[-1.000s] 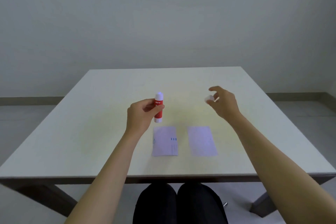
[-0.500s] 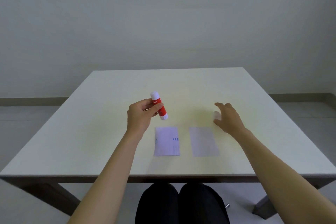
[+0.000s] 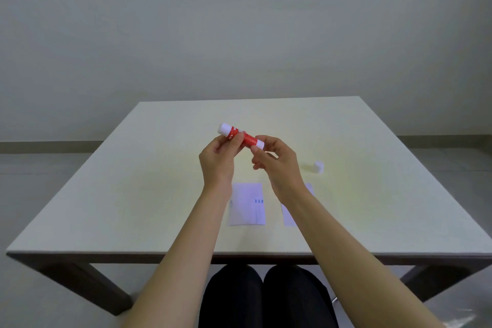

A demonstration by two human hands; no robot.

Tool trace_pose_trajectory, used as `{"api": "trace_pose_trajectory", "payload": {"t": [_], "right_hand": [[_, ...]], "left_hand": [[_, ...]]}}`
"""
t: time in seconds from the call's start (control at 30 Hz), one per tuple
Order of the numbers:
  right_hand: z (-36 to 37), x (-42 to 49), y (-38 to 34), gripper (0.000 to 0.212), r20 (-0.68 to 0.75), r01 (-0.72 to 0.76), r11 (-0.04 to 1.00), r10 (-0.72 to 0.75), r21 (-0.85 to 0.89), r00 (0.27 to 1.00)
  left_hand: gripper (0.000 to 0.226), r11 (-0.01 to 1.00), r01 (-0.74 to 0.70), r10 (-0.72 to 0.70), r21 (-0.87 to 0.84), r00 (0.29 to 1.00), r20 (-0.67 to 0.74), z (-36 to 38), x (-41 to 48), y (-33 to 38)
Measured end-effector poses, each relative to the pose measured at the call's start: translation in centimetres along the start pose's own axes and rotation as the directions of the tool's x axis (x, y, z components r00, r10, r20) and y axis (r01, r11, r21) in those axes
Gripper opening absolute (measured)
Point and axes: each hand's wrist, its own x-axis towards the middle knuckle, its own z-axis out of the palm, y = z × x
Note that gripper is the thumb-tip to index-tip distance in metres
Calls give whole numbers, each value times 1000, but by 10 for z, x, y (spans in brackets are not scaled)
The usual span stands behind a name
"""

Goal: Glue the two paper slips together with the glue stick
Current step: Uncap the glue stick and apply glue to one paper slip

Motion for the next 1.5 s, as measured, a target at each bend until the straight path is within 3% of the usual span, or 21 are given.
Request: {"api": "trace_pose_trajectory", "payload": {"t": [0.17,0.2,0.27,0.33,0.43,0.53,0.57,0.63,0.7,0.77,0.87,0.93,1.0,1.07,1.13,1.2,1.3,1.37,1.5], "right_hand": [[-5,0,-3,11,12,102,992,-101,-69,995],[-5,0,-3,22,-3,90,991,-91,-103,996],[-6,0,-6,44,-50,-22,993,16,-120,999],[-8,2,-9,52,-72,-129,983,120,-130,990],[-14,2,-10,33,37,-49,975,58,-217,998],[-19,0,-8,17,132,33,996,-21,-86,991],[-21,1,-9,13,148,8,999,-3,-33,989],[-22,2,-12,26,163,-171,985,167,10,972],[-20,4,-20,42,147,-440,898,437,-8,887],[-19,4,-24,46,123,-530,847,529,-25,840],[-20,4,-22,27,162,-288,956,292,-53,943],[-20,2,-20,19,183,-187,982,179,28,967],[-21,2,-21,20,187,-313,945,291,99,938],[-21,2,-24,39,157,-529,842,511,105,845],[-20,4,-24,49,122,-621,781,611,65,782],[-22,3,-22,48,95,-553,833,550,-1,830],[-24,2,-19,25,146,-316,947,305,58,941],[-25,2,-20,17,182,-291,950,269,111,946],[-24,1,-23,44,178,-618,776,595,127,783]], "left_hand": [[6,996,17,-17,-84,1000,6,8,-3,1],[4,995,16,-14,-93,1000,25,10,-4,1],[2,997,5,0,-82,998,67,13,-7,0],[2,998,-4,10,-70,997,82,15,-8,0],[5,998,-13,16,-58,999,43,11,-6,-1],[3,999,-15,17,-49,999,27,7,-5,-2],[2,999,-17,19,-46,999,35,6,-6,-2],[2,999,-22,24,-27,998,62,5,-6,-2],[5,1000,-31,31,-1,996,88,4,-7,-4],[7,999,-40,39,9,995,88,4,-7,-5],[6,998,-65,64,11,996,63,6,-5,-4],[7,998,-67,66,10,996,56,7,-5,-3],[8,998,-68,67,10,995,71,7,-4,-3],[7,997,-75,73,15,992,103,7,-5,-5],[8,996,-82,80,16,989,126,8,-5,-6],[8,997,-81,78,19,989,122,9,-6,-6],[7,997,-72,70,16,993,91,7,-4,-5],[8,998,-67,66,7,994,91,6,-3,-5],[10,996,-78,72,41,987,142,6,-3,-7]]}}
